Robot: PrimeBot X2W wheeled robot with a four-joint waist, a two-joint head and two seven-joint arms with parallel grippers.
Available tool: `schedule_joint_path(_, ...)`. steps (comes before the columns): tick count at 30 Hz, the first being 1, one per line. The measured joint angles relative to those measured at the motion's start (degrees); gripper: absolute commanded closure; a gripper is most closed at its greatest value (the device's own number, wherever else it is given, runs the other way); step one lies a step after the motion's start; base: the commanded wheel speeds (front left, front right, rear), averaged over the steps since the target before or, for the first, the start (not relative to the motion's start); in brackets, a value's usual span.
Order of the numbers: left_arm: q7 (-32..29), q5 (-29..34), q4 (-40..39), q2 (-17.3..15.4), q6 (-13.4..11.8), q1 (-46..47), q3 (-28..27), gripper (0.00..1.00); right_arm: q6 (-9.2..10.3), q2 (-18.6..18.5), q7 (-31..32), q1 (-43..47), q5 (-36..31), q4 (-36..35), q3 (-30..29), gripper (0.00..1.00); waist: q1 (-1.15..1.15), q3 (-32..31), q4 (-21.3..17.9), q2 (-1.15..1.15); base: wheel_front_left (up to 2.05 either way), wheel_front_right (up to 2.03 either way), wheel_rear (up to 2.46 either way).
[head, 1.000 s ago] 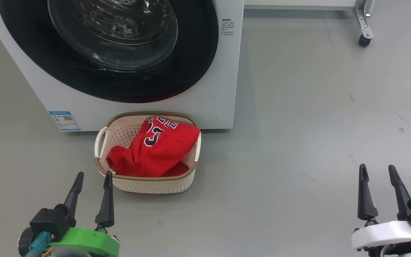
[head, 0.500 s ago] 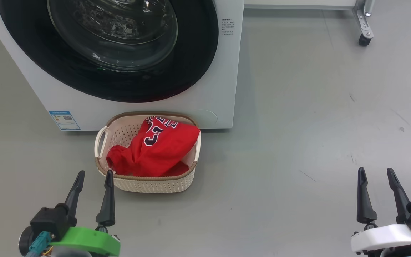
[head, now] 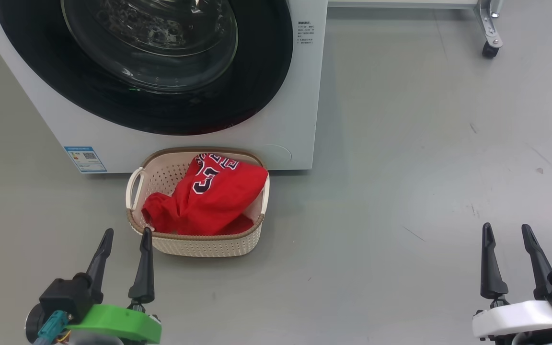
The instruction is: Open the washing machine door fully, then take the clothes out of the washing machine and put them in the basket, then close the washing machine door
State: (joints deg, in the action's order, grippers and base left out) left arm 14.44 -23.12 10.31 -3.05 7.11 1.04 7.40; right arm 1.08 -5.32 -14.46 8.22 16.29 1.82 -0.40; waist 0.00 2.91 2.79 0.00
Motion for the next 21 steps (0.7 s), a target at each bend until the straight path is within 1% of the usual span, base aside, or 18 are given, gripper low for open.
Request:
schedule_joint_path(16, 0.0, -0.26, 0.02, -0.01, 0.0, -0.02, 0.15, 0.0, -0.54, 0.62, -0.01, 0.0, -0.81, -0.12, -0.49, 0.0, 0.0, 0.59, -0.02, 0.0, 0.0, 0.0, 0.0)
schedule_joint_path(21, 0.0, -0.32, 0.04, -0.01, 0.0, -0.02, 0.2, 0.0, -1.0, 0.78, -0.01, 0.0, -0.88, -0.12, -0.66, 0.0, 0.0, 0.61, 0.0, 0.0, 0.0, 0.0, 0.0)
